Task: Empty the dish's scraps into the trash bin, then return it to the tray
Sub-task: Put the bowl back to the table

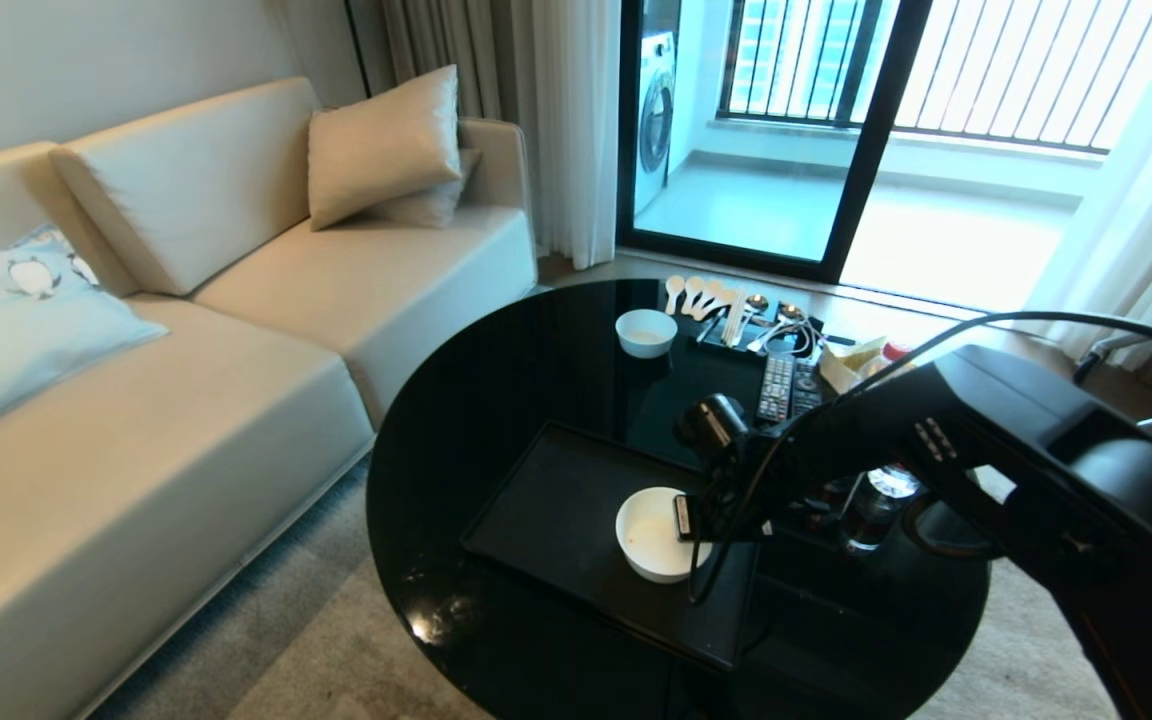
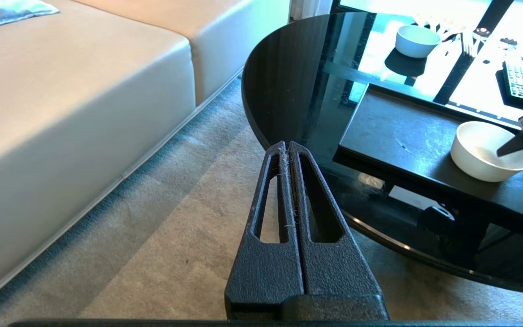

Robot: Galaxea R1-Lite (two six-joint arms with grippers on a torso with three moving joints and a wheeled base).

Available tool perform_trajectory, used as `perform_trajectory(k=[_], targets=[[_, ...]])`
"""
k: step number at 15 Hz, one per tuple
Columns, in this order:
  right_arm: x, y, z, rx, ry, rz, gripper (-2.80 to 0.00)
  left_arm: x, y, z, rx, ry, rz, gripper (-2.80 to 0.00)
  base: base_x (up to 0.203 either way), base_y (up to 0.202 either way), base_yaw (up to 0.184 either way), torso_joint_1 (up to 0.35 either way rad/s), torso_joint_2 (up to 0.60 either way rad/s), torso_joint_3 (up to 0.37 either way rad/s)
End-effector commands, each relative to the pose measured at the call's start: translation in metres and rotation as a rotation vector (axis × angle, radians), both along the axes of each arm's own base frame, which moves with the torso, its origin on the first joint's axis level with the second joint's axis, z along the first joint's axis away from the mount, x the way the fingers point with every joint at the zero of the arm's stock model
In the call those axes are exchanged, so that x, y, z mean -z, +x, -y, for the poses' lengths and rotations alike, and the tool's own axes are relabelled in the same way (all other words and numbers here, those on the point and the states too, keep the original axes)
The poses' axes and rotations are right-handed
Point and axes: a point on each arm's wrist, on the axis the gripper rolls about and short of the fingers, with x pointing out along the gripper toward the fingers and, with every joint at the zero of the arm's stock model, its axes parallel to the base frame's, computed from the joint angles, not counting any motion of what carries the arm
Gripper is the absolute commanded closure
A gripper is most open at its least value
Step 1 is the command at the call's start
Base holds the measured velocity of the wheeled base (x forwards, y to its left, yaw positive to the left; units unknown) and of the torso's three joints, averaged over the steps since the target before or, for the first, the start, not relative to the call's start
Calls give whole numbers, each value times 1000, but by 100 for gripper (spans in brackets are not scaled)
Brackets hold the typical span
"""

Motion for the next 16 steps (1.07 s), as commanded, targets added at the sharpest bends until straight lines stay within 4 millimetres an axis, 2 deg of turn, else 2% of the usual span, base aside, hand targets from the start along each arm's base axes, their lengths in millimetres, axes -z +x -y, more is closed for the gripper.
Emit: perform_trajectory(k=[1, 4, 7, 12, 14, 16], targets=[[-5, 1, 0, 4, 7, 15, -280, 0, 0, 0, -1, -1, 1, 0, 0, 0, 0, 0, 0, 0], [-18, 3, -1, 4, 27, 58, -280, 0, 0, 0, -1, -1, 1, 0, 0, 0, 0, 0, 0, 0], [-39, 3, -1, 5, 41, 117, -280, 0, 0, 0, -1, -1, 1, 0, 0, 0, 0, 0, 0, 0], [-97, -2, 4, -12, -3, 331, -280, 0, 0, 0, -1, -1, 1, 0, 0, 0, 0, 0, 0, 0], [-120, -12, 10, -61, -34, 423, -280, 0, 0, 0, -1, -1, 1, 0, 0, 0, 0, 0, 0, 0], [-128, -26, 19, -123, -78, 495, -280, 0, 0, 0, -1, -1, 1, 0, 0, 0, 0, 0, 0, 0]])
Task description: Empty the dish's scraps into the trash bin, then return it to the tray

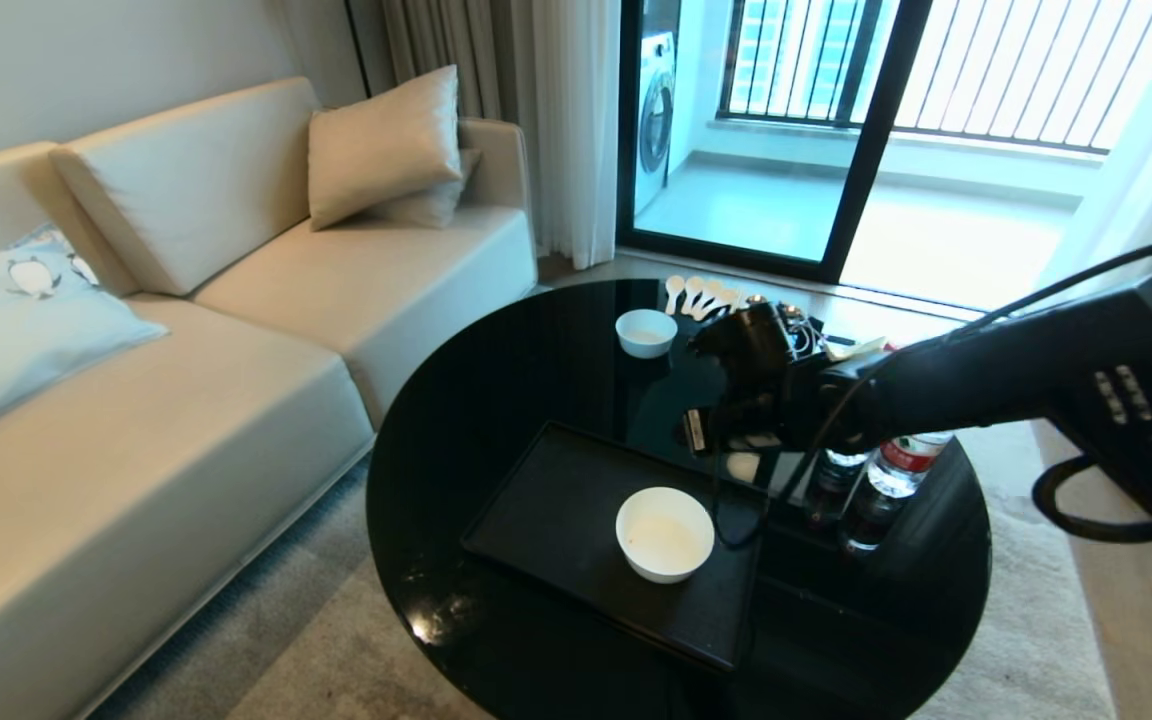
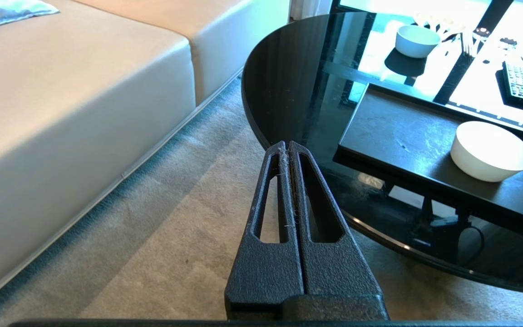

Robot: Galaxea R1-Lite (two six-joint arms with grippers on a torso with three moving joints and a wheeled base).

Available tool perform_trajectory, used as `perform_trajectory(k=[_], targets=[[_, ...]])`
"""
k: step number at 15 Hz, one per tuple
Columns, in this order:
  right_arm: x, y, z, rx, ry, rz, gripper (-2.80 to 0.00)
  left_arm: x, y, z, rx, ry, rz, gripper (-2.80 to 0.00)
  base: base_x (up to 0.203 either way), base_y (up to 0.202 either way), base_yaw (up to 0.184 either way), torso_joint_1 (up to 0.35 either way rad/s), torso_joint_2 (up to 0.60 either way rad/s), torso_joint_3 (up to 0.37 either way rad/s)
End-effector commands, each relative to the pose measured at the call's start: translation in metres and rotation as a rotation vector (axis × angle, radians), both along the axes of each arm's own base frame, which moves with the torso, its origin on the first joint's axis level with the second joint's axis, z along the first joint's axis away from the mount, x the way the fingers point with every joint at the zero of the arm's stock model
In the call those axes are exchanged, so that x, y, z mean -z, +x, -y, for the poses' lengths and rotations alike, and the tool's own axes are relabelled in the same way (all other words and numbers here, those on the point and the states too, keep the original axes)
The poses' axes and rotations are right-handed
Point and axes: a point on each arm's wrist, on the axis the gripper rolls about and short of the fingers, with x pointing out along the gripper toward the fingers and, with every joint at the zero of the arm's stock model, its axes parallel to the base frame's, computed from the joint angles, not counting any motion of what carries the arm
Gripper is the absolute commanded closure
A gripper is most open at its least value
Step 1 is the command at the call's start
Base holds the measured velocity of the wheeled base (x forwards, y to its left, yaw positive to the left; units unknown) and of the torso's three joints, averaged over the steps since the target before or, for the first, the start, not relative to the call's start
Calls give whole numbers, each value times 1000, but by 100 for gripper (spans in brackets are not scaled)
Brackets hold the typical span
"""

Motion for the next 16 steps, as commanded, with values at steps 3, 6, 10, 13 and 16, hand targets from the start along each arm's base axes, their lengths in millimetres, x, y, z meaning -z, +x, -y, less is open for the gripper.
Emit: perform_trajectory(k=[3, 6, 10, 13, 16], targets=[[-14, -36, 29, -83, -77, 187, 0, 0, 0, 0, 0, -1, 1, 0, 0, 0, 0, 0, 0, 0], [-23, -46, 52, -64, -69, 394, 0, 0, 0, 0, 0, -1, 1, 0, 0, 0, 0, 0, 0, 0], [-34, -35, 125, 128, -95, 603, 0, 0, 0, 0, 0, -1, 1, 0, 0, 0, 0, 0, 0, 0], [-38, -55, 188, 261, -140, 636, 0, 0, 0, 0, 0, -1, 1, 0, 0, 0, 0, 0, 0, 0], [-36, -99, 223, 300, -149, 620, 0, 0, 0, 0, 0, -1, 1, 0, 0, 0, 0, 0, 0, 0]])
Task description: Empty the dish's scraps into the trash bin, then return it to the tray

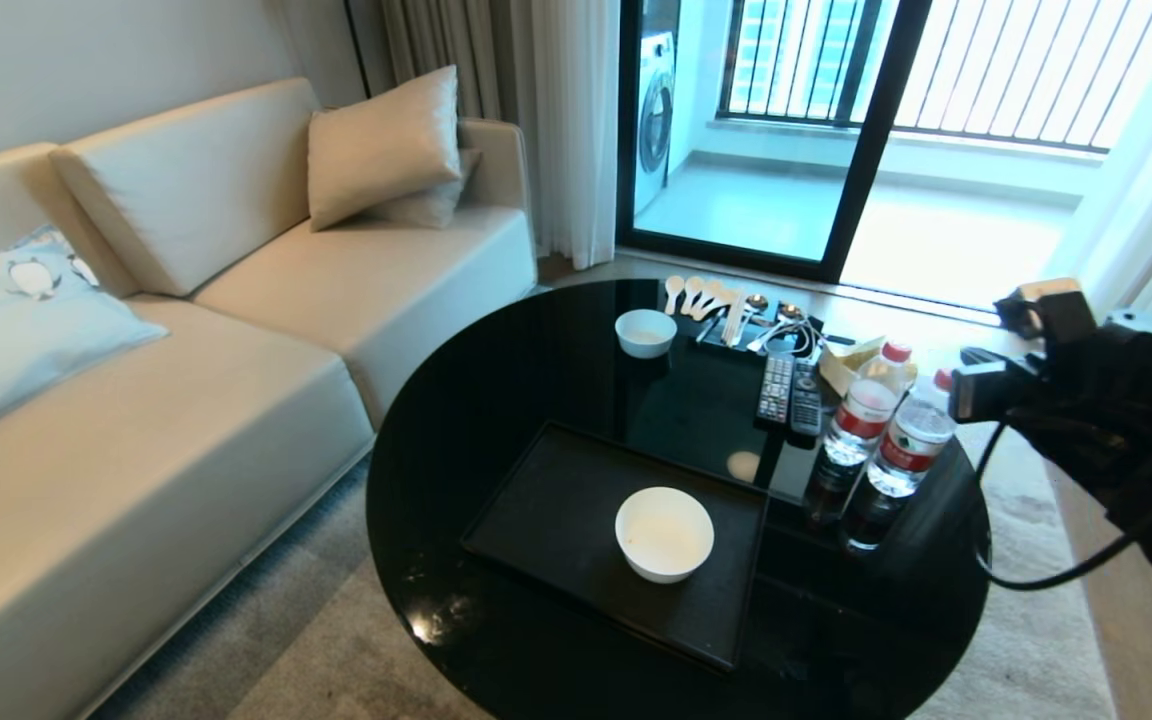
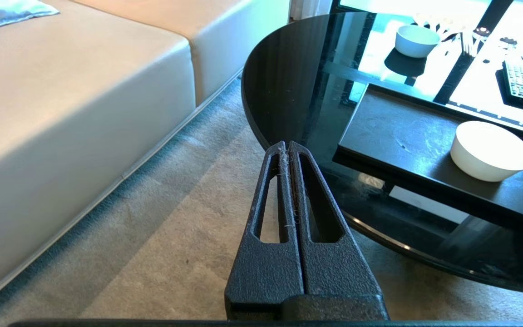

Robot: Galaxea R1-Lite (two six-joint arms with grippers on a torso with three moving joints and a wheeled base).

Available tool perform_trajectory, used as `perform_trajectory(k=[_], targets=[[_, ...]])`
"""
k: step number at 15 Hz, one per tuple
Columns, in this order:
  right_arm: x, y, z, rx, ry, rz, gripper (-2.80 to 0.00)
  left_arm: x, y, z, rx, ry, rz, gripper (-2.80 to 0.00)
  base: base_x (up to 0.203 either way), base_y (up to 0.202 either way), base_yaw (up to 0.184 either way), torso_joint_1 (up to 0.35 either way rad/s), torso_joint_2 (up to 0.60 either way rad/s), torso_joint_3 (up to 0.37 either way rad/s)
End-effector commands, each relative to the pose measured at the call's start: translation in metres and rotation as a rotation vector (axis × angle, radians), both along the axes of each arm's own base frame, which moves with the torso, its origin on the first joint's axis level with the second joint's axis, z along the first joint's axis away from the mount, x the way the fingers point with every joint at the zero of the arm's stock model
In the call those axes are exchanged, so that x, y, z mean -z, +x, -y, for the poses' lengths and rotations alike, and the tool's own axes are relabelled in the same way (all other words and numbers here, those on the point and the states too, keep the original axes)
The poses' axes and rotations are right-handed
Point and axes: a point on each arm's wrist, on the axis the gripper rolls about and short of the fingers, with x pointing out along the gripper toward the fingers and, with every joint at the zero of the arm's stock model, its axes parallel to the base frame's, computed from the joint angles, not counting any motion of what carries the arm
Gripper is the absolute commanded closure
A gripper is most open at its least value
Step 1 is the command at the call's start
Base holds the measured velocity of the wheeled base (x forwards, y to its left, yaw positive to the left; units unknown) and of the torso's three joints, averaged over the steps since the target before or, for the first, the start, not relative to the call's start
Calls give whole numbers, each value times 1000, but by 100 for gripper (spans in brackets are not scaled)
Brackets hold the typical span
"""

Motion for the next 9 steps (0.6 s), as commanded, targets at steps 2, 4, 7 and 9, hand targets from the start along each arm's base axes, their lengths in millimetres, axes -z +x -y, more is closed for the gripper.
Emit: perform_trajectory(k=[2, 4, 7, 9], targets=[[-4, -58, 19, 54, 37, 22, 0, 0, 0, 0, -1, -1, 1, 0, 0, 0, 0, 0, 0, 0], [-1, -87, 18, 52, 53, 18, 0, 0, 0, 0, -1, -1, 1, 0, 0, 0, 0, 0, 0, 0], [1, -120, 16, 50, 57, 18, 0, 0, 0, 0, -1, -1, 1, 0, 0, 0, 0, 0, 0, 0], [-2, -145, 13, 23, 51, 47, 0, 0, 0, 0, -1, -1, 1, 0, 0, 0, 0, 0, 0, 0]])
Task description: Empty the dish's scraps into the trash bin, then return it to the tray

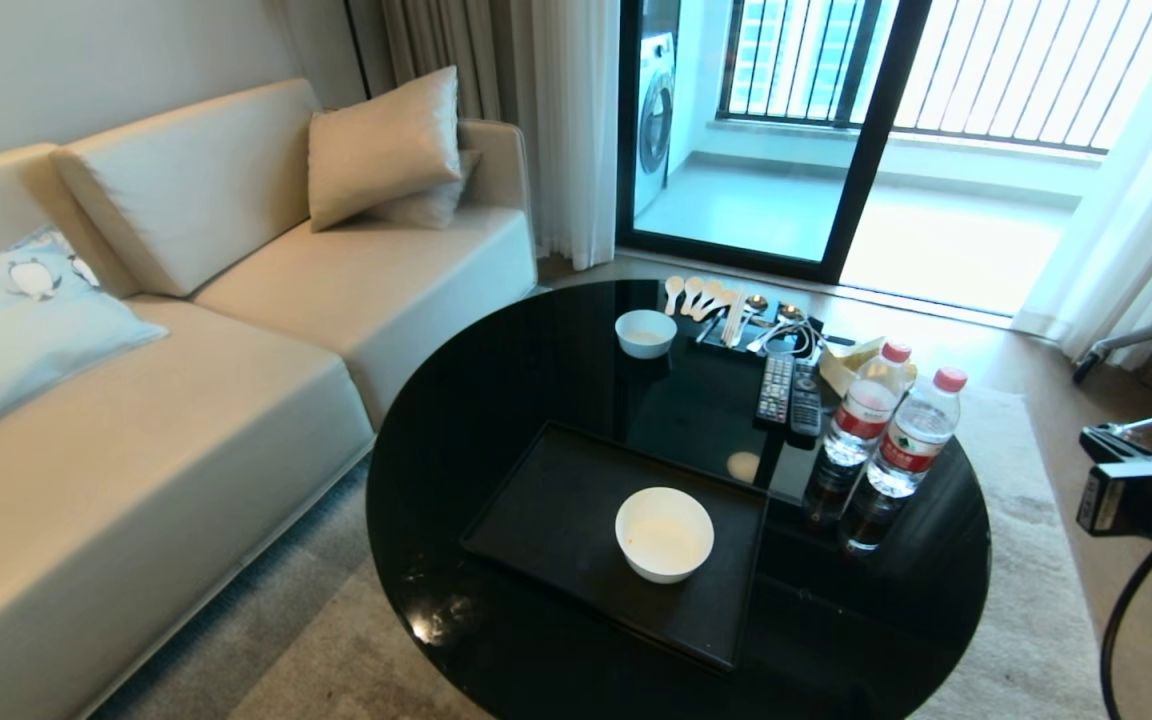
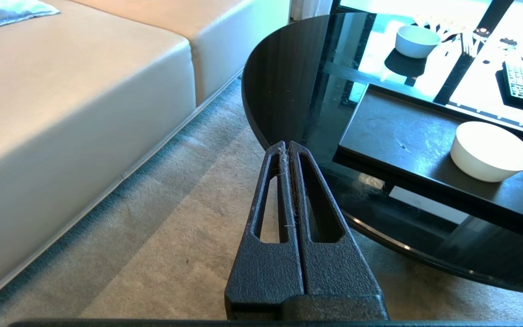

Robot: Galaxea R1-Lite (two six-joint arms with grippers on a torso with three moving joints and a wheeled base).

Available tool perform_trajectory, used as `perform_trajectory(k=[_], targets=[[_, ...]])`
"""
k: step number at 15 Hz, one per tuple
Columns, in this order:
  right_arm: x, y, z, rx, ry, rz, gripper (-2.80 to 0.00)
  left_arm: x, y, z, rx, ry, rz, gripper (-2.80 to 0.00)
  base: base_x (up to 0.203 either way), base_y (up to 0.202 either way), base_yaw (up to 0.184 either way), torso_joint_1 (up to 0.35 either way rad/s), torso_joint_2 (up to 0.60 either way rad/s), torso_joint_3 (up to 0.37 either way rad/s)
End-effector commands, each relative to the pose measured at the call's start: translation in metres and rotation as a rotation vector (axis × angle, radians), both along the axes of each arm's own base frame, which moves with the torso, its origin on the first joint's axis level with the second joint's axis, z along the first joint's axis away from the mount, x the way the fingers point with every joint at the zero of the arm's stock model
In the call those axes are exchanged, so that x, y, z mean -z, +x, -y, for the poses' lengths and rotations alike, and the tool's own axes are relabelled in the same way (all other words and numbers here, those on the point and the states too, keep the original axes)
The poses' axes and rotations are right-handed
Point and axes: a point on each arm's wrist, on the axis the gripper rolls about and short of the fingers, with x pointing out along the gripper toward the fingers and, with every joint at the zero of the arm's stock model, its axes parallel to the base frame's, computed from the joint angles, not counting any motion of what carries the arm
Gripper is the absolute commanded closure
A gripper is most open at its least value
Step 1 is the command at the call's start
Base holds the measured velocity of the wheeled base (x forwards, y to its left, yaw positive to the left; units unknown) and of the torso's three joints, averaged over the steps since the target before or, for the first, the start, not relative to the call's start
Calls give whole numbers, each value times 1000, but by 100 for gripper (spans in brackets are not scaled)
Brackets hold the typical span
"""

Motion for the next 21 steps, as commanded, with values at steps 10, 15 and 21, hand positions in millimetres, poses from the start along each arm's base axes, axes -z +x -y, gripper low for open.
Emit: perform_trajectory(k=[10, 15, 21], targets=[[6, -133, -12, -85, -61, 58, 0, 0, 0, 0, 0, -1, 1, 0, 0, 0, 0, 0, 0, 0], [47, -186, -15, -104, -45, -55, 0, 0, 0, 0, 0, -1, 1, 0, 0, 0, 0, 0, 0, 0], [66, -206, -17, -250, -18, -18, 0, 0, 0, 0, 0, -1, 1, 0, 0, 0, 0, 0, 0, 0]])
